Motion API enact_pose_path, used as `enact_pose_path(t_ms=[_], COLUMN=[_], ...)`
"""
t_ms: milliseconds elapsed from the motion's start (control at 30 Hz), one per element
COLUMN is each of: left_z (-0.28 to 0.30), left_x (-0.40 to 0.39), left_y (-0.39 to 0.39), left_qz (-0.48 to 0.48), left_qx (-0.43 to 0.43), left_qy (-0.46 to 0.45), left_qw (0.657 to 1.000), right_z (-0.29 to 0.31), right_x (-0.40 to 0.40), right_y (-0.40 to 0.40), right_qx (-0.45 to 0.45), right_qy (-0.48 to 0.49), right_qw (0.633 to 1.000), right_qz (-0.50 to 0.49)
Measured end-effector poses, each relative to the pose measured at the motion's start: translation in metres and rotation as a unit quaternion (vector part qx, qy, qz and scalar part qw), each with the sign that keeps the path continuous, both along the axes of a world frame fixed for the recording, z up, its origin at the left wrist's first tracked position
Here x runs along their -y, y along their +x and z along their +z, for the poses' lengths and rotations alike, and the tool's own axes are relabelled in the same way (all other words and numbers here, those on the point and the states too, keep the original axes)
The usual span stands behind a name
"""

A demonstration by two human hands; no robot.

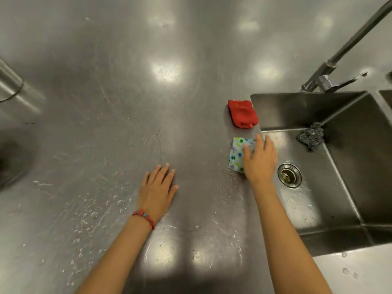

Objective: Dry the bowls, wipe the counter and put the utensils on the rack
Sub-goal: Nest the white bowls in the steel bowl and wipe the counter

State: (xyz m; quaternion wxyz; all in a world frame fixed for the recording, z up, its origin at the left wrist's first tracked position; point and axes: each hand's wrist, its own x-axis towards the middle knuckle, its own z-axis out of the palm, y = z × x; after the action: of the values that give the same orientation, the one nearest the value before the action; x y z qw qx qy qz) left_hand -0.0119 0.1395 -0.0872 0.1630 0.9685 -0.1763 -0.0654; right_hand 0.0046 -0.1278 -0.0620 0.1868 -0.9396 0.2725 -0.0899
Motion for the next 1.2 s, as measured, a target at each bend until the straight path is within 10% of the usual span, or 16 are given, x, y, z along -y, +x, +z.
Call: enact_pose_path(t_ms=[433,733,1033,1200], left_z=[-0.007,0.006,0.03,0.022], left_x=[-0.001,-0.016,-0.118,-0.166], left_y=[0.002,-0.002,-0.043,-0.068], left_qz=[0.0,0.017,0.106,0.125], left_qx=[-0.016,-0.027,0.009,-0.007], left_qy=[0.022,-0.009,-0.042,-0.015], left_qw=[1.0,0.999,0.993,0.992], right_z=[0.007,0.033,0.035,0.012], right_x=[0.023,-0.019,-0.169,-0.229], right_y=[0.0,-0.023,-0.057,-0.075], right_qx=[-0.023,0.11,0.049,-0.01], right_qy=[0.267,0.365,0.555,0.476], right_qw=[0.945,0.914,0.83,0.88], right_qz=[-0.19,-0.14,-0.025,-0.002])
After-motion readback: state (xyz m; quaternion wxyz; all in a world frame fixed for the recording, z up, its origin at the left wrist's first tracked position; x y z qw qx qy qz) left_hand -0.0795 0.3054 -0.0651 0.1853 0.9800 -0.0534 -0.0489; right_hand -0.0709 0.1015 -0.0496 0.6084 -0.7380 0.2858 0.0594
